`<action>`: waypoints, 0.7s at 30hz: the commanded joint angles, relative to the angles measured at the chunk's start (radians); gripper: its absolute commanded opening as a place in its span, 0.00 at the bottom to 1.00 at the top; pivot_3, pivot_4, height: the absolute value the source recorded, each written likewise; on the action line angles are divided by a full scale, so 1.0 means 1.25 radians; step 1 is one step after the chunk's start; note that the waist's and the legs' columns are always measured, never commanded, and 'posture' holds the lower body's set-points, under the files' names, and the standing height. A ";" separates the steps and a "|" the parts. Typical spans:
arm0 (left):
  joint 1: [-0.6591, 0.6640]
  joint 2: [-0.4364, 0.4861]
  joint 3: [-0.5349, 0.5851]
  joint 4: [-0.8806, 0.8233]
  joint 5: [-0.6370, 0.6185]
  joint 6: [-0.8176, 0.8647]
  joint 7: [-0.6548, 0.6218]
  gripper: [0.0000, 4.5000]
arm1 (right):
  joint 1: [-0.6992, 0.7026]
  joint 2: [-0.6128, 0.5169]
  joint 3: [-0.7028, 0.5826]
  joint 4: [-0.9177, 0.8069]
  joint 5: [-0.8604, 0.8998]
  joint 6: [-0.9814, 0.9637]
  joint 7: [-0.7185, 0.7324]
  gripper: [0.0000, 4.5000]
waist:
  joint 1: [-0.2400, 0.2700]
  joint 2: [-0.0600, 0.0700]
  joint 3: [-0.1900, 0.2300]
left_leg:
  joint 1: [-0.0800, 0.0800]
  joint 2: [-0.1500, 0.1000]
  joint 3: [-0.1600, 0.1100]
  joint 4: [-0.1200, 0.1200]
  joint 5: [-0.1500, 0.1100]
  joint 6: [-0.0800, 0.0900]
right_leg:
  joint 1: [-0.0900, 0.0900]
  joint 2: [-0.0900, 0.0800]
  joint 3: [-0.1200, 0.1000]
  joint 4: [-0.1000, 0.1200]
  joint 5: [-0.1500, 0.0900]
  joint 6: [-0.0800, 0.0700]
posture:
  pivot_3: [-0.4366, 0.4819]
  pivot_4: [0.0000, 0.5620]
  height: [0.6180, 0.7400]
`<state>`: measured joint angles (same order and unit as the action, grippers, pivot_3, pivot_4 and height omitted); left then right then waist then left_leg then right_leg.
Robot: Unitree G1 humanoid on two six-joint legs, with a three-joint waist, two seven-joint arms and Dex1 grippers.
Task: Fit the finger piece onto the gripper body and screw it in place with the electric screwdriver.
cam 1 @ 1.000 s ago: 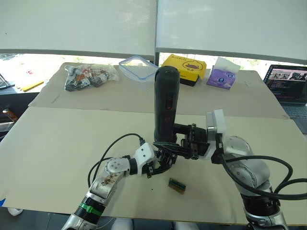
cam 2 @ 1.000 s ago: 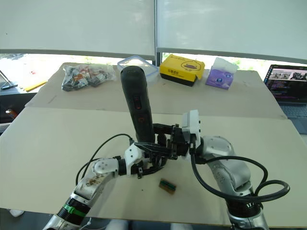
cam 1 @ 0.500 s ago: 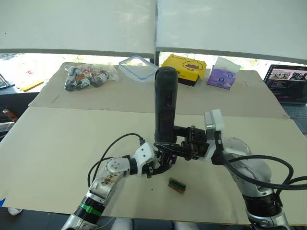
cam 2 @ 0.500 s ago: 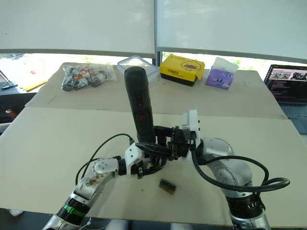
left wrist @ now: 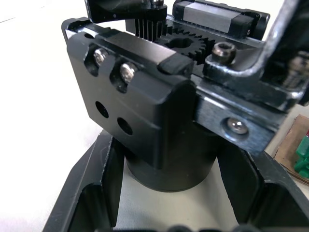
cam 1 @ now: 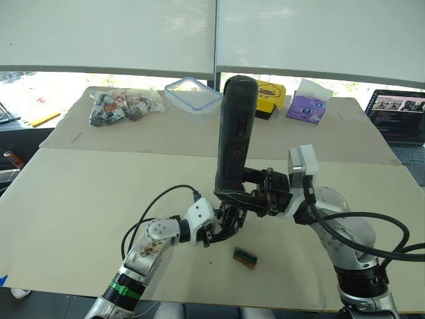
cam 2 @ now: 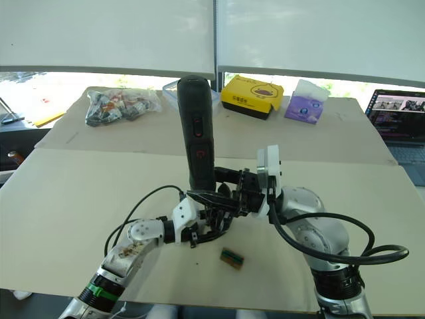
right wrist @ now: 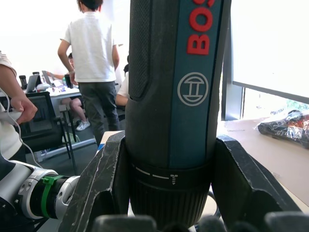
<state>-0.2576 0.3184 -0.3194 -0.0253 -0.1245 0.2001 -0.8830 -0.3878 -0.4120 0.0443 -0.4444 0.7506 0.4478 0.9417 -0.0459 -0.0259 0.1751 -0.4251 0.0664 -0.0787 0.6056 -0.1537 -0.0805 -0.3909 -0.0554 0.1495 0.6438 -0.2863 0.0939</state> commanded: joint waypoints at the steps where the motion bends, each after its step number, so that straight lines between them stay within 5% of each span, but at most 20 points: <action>1: 0.025 0.008 -0.026 0.015 -0.002 0.018 -0.018 0.52 | -0.027 0.008 -0.030 -0.036 0.027 -0.033 0.001 0.43 | 0.000 0.000 0.000 | 0.000 0.000 0.000 0.000 0.000 0.000 | 0.000 0.000 0.000 0.000 0.000 0.000 | 0.48 0.27 1.00; 21: 0.022 0.006 -0.028 0.028 0.001 0.008 -0.020 0.52 | -0.018 0.004 -0.021 -0.024 -0.013 -0.054 0.011 0.43 | 0.000 0.000 0.000 | 0.000 0.000 0.000 0.000 0.000 0.000 | 0.000 0.000 0.000 0.000 0.000 0.000 | 0.48 0.27 1.00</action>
<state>-0.2561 0.3184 -0.3194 -0.0223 -0.1246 0.1936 -0.8846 -0.3939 -0.4099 0.0334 -0.4432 0.7257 0.4220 0.9502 -0.0457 -0.0259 0.1751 -0.4251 0.0663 -0.0787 0.6056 -0.1537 -0.0805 -0.3909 -0.0554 0.1495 0.6438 -0.2863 0.0939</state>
